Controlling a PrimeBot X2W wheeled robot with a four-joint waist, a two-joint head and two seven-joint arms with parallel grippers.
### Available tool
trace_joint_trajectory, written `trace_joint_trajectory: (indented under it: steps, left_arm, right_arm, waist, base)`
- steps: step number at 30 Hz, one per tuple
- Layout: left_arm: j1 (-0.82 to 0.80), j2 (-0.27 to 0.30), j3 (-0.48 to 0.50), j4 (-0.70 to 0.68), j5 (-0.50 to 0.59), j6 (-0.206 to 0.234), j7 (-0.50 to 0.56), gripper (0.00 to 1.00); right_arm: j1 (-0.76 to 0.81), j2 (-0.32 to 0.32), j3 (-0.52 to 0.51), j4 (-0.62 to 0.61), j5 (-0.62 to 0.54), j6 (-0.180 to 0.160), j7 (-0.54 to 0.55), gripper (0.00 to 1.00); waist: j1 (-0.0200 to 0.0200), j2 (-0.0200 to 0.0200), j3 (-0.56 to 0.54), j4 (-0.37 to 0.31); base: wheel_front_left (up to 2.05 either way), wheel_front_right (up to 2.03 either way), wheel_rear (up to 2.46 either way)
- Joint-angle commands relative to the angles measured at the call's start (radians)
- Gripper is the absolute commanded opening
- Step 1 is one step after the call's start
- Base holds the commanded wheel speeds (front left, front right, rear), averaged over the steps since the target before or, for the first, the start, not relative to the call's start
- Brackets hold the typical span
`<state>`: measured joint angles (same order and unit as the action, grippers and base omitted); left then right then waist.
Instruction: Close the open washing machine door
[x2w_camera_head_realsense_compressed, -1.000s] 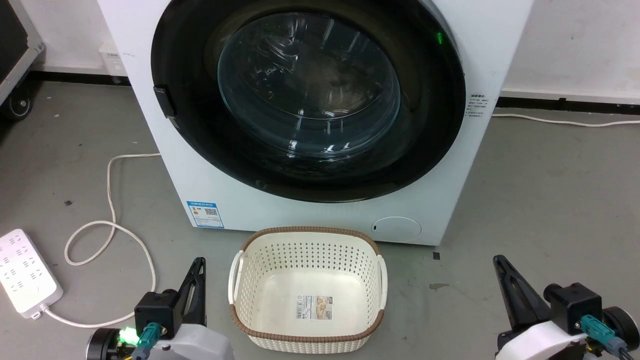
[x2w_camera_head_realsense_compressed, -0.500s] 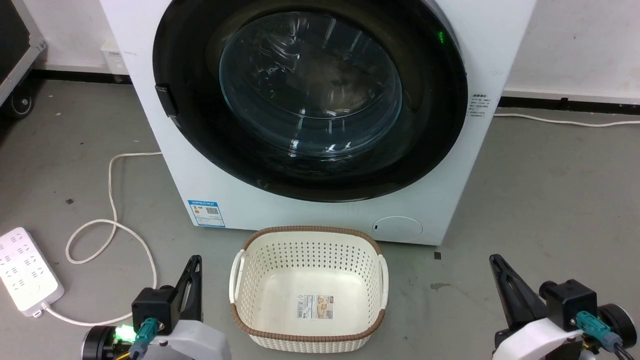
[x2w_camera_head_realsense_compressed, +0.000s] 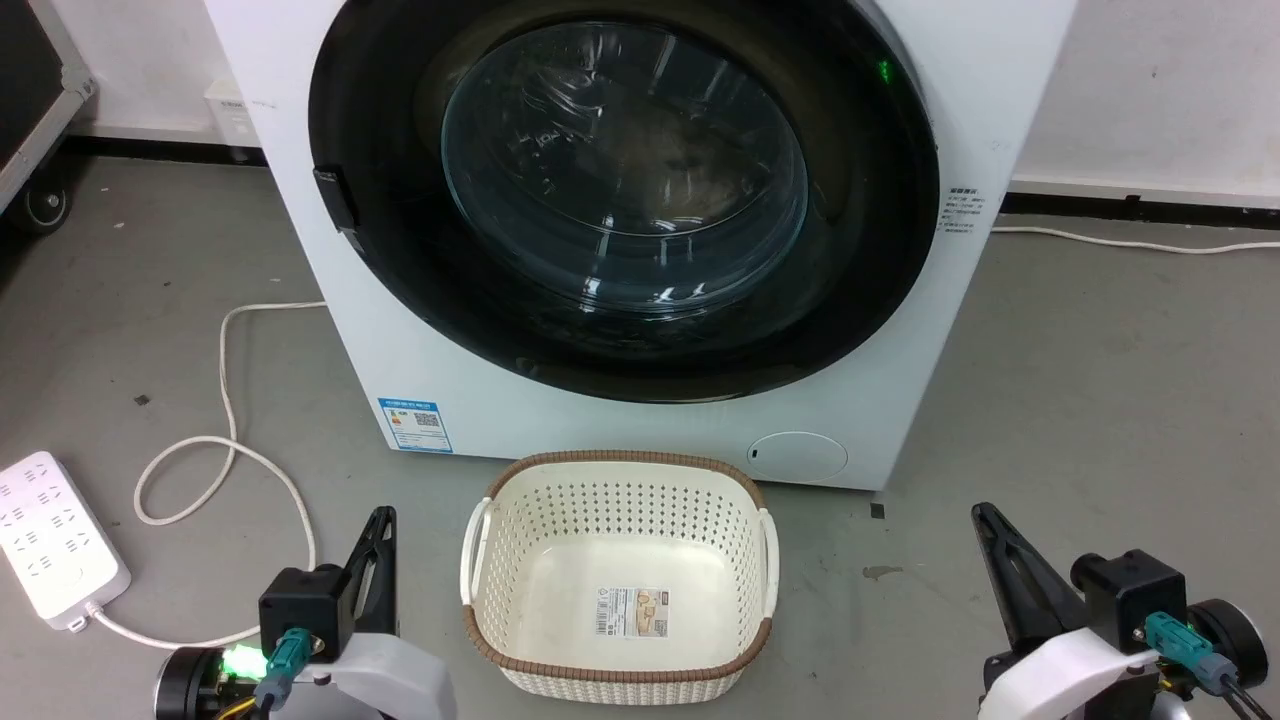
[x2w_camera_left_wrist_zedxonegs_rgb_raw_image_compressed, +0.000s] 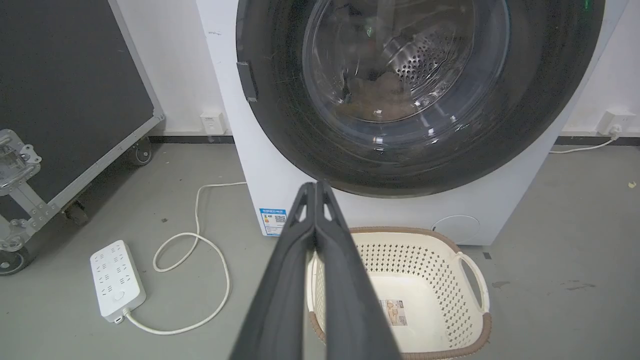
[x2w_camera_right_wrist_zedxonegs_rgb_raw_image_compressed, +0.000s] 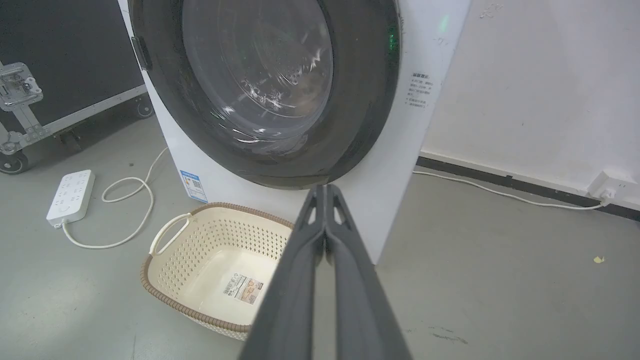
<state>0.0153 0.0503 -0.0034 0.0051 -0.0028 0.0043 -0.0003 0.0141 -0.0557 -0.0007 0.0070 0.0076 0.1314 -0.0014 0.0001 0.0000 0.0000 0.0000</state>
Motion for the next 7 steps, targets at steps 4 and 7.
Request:
trace_joint_trajectory:
  steps: [4,7]
  left_arm:
    - [-0.015,0.000,0.003,-0.005,0.003,-0.004,0.000,0.00]
    - [-0.015,0.000,0.003,-0.005,0.003,-0.004,0.000,0.00]
  right_arm:
    - [-0.014,0.005,0.001,-0.007,-0.008,-0.001,0.001,0.00]
    - [-0.014,0.005,0.001,-0.007,-0.008,-0.001,0.001,0.00]
  waist:
    - [-0.0001,0.0000,0.000,0.000]
    - [-0.0001,0.0000,0.000,0.000]
  base:
    - [0.00,0.00,0.00]
    - [0.00,0.00,0.00]
